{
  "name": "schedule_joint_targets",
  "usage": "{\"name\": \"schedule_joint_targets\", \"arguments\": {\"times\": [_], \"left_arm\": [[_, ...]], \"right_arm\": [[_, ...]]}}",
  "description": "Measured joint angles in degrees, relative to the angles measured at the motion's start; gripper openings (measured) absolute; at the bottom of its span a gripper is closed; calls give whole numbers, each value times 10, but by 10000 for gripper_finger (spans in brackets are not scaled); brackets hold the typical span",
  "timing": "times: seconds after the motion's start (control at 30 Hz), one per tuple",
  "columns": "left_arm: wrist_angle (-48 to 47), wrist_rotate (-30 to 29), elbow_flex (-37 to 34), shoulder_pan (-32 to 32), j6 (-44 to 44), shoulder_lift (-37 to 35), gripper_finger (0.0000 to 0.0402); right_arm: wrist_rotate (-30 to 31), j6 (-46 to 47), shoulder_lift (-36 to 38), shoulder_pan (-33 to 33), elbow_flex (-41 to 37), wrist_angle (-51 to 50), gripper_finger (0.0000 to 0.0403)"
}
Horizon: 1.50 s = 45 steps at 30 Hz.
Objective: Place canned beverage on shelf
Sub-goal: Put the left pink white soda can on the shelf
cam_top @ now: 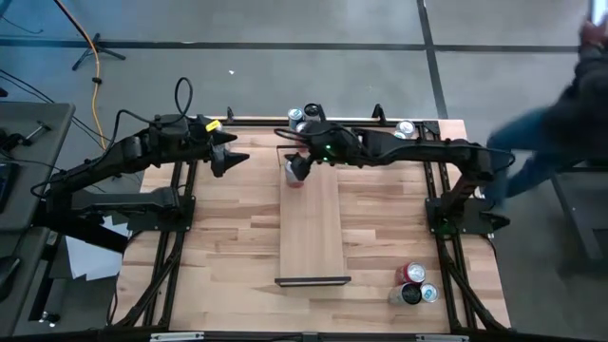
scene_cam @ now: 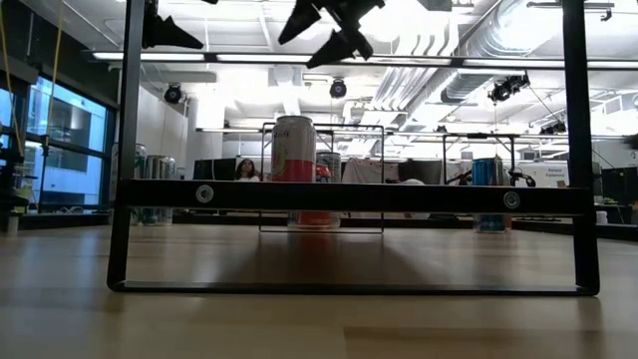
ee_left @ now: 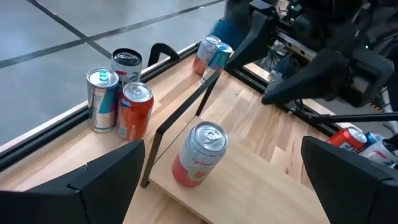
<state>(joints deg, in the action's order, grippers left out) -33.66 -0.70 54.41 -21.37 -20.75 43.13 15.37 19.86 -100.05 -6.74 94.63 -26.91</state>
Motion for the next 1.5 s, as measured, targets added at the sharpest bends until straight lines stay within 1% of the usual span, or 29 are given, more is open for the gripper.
{"name": "schedule_joint_targets", "arguments": {"times": [0.13,0.27,0.37,0.53,0.6,0.67,0.77,0.83,0.87,0.97,1.03,1.13,1.27,1.33,1.5], "left_arm": [[1,0,0,0,0,0,390],[6,0,0,0,-1,0,390],[5,0,0,0,-1,0,390],[5,-1,0,0,-1,0,390],[6,-5,0,0,-1,2,390],[5,-10,0,0,-1,4,390],[7,-14,0,0,-2,7,390],[6,-14,0,0,-2,8,390],[7,-14,0,0,-2,8,390],[6,-14,0,0,-22,5,390],[6,-14,0,0,-28,0,390],[6,-15,0,0,-27,-4,390],[6,-15,0,0,-27,-4,390],[6,-15,0,0,-27,-4,390],[6,-15,0,0,-27,-4,390]], "right_arm": [[9,-52,-20,-2,30,-2,319],[4,-65,-25,-8,37,3,319],[4,-73,-25,-12,37,-13,319],[4,-70,-25,-13,37,-28,319],[-5,-69,-25,-13,37,-31,321],[-36,-68,-24,-16,37,-38,333],[-101,-53,-24,-28,37,-45,370],[-104,-46,-24,-37,37,-55,392],[-94,-38,-24,-41,37,-58,394],[-79,-15,-24,-50,37,-57,378],[-80,35,-24,-53,37,-61,371],[-83,96,-24,-47,37,-101,368],[-27,172,-24,-24,29,-159,367],[-12,202,-24,-11,26,-179,367],[-8,226,-24,22,-2,-133,367]]}}
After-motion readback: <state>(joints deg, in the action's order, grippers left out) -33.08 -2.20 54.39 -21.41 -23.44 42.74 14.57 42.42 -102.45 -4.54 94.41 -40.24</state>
